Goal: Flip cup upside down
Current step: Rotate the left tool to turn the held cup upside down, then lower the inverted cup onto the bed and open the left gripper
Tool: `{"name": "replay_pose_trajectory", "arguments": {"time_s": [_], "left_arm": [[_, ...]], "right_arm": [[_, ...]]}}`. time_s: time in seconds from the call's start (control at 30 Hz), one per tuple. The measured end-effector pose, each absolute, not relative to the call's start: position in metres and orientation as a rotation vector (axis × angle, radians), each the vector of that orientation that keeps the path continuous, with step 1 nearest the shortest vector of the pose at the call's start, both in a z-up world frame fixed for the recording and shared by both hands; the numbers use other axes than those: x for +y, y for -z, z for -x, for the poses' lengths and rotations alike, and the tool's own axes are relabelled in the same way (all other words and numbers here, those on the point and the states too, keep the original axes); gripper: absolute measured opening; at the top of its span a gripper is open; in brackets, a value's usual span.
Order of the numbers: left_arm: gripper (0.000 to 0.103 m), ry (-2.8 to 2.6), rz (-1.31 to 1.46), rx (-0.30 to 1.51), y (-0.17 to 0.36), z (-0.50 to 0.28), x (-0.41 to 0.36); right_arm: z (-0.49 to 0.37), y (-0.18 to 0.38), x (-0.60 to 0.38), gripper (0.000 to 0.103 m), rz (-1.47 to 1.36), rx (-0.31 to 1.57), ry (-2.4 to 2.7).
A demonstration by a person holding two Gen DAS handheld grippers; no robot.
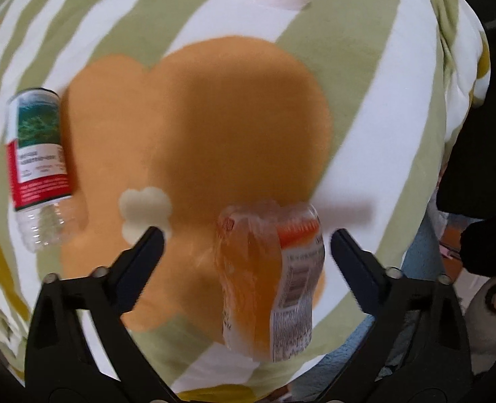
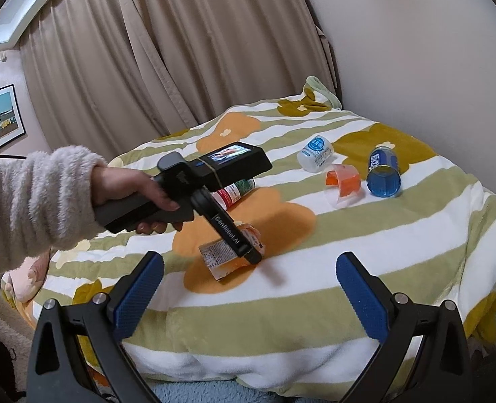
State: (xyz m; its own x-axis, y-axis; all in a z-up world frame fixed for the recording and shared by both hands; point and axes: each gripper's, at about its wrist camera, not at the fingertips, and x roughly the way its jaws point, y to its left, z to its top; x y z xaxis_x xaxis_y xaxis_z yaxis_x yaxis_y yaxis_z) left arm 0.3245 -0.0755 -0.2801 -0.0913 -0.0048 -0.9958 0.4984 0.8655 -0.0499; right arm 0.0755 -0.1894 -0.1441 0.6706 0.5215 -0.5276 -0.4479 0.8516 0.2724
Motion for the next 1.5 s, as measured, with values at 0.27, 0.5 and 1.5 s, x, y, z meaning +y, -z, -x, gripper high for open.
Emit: {"name": "replay_pose_trajectory", "arguments": {"time_s": [0.27, 0.5, 1.5], "left_arm": [[0.058, 0.475, -0.296, 1.609, 0.273, -0.33, -0.073], [0.058, 0.447, -0.105, 0.904, 0.205, -0.276, -0.039], [0.058, 0.305, 0.045, 0.79, 0.248, -0.23, -0.005]], "right_arm": [[-0.077, 0.143, -0.192, 0.103, -0.135, 0.631, -0.548], [-0.073, 0.147, -0.186, 0.103, -0.12, 0.603, -0.571], [-0.07, 0.191, -0.146, 0.103, -0.001, 0.691, -0.624]]}}
